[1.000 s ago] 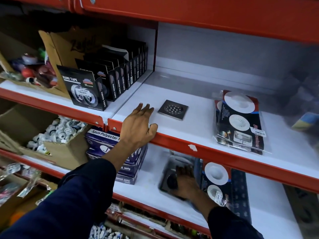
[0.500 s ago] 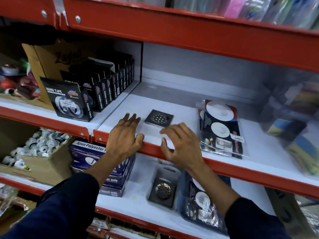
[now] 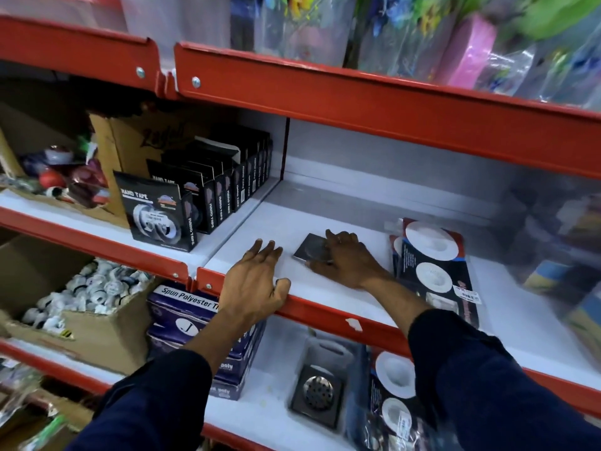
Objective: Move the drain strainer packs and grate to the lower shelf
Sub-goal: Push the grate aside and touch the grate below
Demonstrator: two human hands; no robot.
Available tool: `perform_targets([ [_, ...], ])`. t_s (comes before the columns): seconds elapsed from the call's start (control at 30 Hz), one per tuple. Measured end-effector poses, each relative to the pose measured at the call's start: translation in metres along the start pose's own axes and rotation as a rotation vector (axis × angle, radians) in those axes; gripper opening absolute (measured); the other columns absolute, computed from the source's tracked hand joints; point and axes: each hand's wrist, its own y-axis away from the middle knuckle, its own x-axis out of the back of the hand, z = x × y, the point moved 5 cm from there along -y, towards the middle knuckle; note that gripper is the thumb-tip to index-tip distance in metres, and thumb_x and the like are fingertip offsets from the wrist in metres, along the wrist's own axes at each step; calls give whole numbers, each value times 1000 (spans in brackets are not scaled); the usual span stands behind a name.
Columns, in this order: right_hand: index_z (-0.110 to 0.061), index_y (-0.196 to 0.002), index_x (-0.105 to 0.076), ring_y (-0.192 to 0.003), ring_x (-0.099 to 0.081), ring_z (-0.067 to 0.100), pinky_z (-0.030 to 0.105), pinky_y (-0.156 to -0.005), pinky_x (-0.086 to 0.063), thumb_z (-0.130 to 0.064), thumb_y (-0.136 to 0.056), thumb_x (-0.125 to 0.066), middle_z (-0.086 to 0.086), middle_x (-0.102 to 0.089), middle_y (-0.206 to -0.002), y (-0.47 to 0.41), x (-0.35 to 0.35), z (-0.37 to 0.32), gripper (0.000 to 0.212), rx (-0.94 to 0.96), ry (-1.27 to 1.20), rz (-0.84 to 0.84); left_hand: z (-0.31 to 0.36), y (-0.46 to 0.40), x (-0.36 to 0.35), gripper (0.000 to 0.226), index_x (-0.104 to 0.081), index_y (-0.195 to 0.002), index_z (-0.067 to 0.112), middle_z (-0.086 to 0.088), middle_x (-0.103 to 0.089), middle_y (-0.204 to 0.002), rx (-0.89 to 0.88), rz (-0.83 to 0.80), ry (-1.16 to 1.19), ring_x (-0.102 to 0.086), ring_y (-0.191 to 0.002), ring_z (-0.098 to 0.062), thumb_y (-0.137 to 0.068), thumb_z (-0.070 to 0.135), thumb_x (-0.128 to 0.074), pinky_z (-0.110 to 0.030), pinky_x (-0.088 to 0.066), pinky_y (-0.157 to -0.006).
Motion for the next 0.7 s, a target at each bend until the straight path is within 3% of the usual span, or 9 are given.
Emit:
perform_targets([
  [0.17, -16, -154, -27, -135, -36, 26, 39, -112, -34, -78, -80, -52, 8, -40, -147, 52, 27, -11, 100, 64, -11, 281, 0, 0, 3, 75, -39, -148, 15, -7, -43, -154, -1, 7, 20, -30, -147, -19, -82, 48, -25, -31, -27, -117],
  [0.27, -21, -150, -33, -132, -37, 19, 34, -111, -35, -85, -77, -44, 2, -40, -144, 100, 38, -19, 99, 159, -26, 441, 1, 2, 5, 70, -42, -146, 13, -10, -48, -150, -25, 28, -32, -36, -144, -22, -87, 48, -29, -30, -28, -113],
  [0.4, -16, -148, -39, -131, -43, 21, 31, -117, -28, -84, -74, -53, 3, -44, -148, 157, 22, -25, 101, 377, -19, 505, 2, 4, 5, 71, -43, -145, 12, -11, -48, -149, -26, 32, 4, -37, -144, -24, -89, 53, -25, -40, -39, -110],
  [0.47, -13, -145, -42, -130, -46, 24, 31, -119, -24, -82, -72, -61, 8, -48, -148, 179, 1, -27, 103, 511, -32, 534, 3, 4, 5, 73, -43, -146, 13, -10, -46, -151, -25, 26, 10, -35, -145, -23, -87, 51, -23, -39, -38, -112],
  [0.6, -17, -144, -44, -129, -52, 28, 39, -111, -37, -80, -71, -64, 9, -49, -146, 202, -62, -24, 99, 736, -53, 449, 4, 4, 6, 71, -45, -144, 12, -9, -48, -150, -11, 31, 5, -36, -145, -21, -84, 46, -26, -35, -37, -112],
  [0.7, -25, -147, -38, -131, -47, 26, 42, -109, -42, -82, -74, -58, 4, -46, -146, 195, -115, -9, 95, 610, -39, 274, 5, 4, 8, 72, -45, -145, 12, -9, -47, -151, -6, 28, 8, -34, -145, -21, -84, 46, -25, -34, -35, -113],
])
